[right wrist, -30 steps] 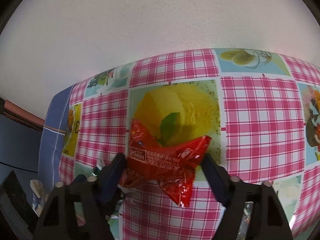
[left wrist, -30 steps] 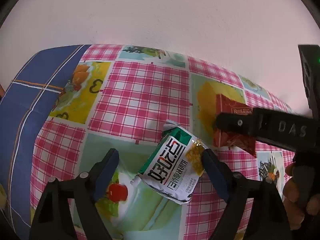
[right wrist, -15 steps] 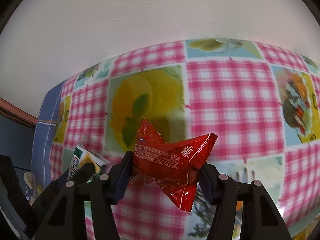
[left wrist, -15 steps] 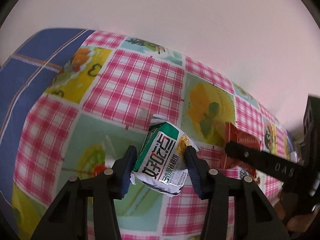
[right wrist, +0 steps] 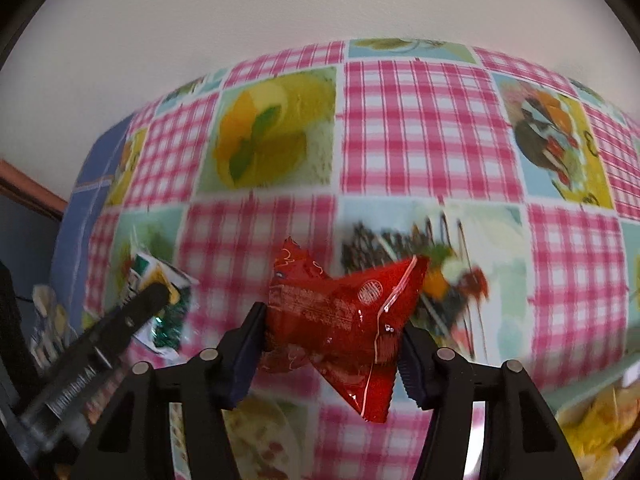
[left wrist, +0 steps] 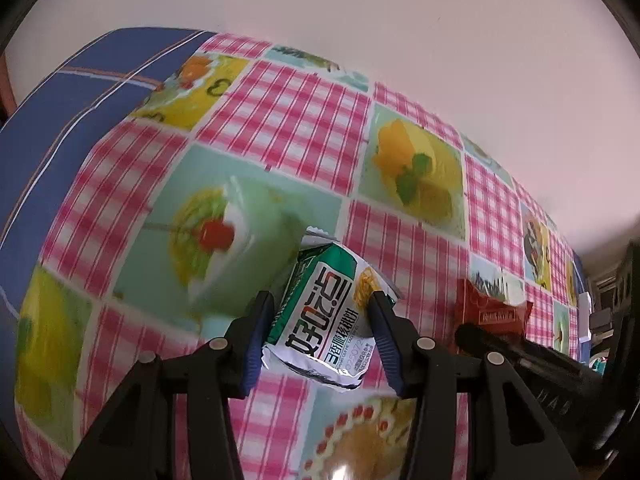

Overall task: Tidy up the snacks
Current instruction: 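Carry the white cracker pack and red packet over the white tray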

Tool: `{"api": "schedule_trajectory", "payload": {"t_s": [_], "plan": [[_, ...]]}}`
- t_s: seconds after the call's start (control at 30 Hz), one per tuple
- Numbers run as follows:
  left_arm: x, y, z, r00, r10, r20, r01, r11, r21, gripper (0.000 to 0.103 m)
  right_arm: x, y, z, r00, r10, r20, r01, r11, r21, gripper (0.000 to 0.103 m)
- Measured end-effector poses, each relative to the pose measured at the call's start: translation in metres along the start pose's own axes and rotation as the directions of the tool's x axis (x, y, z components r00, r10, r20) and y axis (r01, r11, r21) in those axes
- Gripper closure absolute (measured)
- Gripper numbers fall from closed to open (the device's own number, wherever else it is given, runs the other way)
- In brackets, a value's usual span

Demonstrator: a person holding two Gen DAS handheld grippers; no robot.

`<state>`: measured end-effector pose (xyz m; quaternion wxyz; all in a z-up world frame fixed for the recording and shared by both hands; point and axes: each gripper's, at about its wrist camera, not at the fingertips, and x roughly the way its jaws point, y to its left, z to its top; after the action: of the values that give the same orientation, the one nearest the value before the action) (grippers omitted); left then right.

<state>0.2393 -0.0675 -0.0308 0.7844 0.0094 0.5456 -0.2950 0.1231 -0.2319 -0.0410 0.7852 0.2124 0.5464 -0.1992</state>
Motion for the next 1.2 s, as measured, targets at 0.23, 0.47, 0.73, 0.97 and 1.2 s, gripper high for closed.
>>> {"api": "schedule_trajectory", "payload": {"t_s": [0.23,0.47,0.73,0.97,1.2], "plan": [[-0.005,-0.004,-0.014,0.999,-0.003,-0.032,0.004,1.0,0.02,0.046,-0.006,0.01,-0.03,0.997,-0.074,0.024,0.076,0.993,-0.09,0.044],[0.003,-0.029,-0.02,0.998,0.034,-0.055,-0.027,0.991,0.13,0.035,-0.01,0.005,-0.043,0.997,-0.068,0.038,0.071,0.993,-0.096,0.044],[0.006,-0.041,-0.023,0.993,0.117,-0.025,-0.112,0.982,0.151,0.051,-0.011,0.007,-0.045,0.996,-0.078,0.041,0.082,0.992,-0.1,0.045],[-0.018,-0.028,-0.03,0.995,0.098,0.003,-0.098,0.992,0.075,0.051,-0.022,-0.002,-0.06,0.997,-0.075,0.029,0.077,0.995,-0.069,0.045],[-0.054,-0.033,-0.047,0.999,0.052,0.014,-0.052,0.998,-0.023,0.051,-0.054,-0.012,-0.083,0.997,-0.06,0.053,0.06,0.998,-0.014,0.045]]}}
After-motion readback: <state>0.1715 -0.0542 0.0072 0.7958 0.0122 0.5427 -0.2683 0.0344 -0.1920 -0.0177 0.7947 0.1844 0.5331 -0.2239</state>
